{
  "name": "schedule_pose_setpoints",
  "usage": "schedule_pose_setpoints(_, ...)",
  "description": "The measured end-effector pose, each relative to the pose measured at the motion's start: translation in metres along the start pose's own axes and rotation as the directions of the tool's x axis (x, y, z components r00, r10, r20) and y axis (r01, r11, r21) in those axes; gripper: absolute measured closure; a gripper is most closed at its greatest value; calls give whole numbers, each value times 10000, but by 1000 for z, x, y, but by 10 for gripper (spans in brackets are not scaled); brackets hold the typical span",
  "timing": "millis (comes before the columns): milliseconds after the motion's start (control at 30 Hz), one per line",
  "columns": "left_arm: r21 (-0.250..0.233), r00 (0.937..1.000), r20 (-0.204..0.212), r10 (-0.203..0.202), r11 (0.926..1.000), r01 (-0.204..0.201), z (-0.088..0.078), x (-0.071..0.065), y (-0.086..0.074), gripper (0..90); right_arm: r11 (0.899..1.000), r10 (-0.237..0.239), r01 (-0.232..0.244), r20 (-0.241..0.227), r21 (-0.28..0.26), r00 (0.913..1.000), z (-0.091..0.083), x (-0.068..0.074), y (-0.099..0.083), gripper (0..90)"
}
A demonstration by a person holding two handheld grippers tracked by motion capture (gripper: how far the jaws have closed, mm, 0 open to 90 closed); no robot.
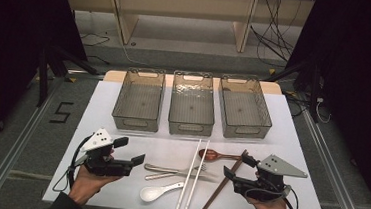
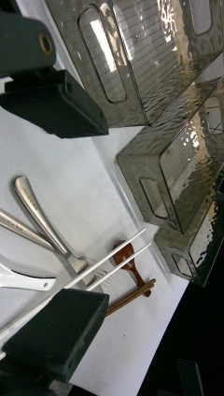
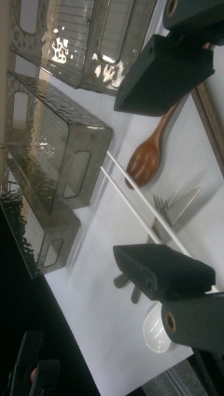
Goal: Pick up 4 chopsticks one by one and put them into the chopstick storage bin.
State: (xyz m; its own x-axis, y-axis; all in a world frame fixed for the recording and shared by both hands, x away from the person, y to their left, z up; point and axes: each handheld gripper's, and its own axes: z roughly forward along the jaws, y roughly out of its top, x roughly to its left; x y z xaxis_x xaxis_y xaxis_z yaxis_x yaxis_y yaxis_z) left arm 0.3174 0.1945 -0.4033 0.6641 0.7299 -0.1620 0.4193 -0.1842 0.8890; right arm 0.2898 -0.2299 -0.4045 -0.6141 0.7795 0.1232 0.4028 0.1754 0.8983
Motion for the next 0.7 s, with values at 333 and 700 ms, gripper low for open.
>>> schedule_pose_setpoints(333,122,9998,61,-163,9998,163,2,-1,0,153,10000,55,-55,25,-5,10000,-1,-1,0,264)
schedule_pose_setpoints(700,1194,9990,259,-353,9923,319,19,-25,11,155,9997,227,-226,221,-10,9995,-2,-4,1,267)
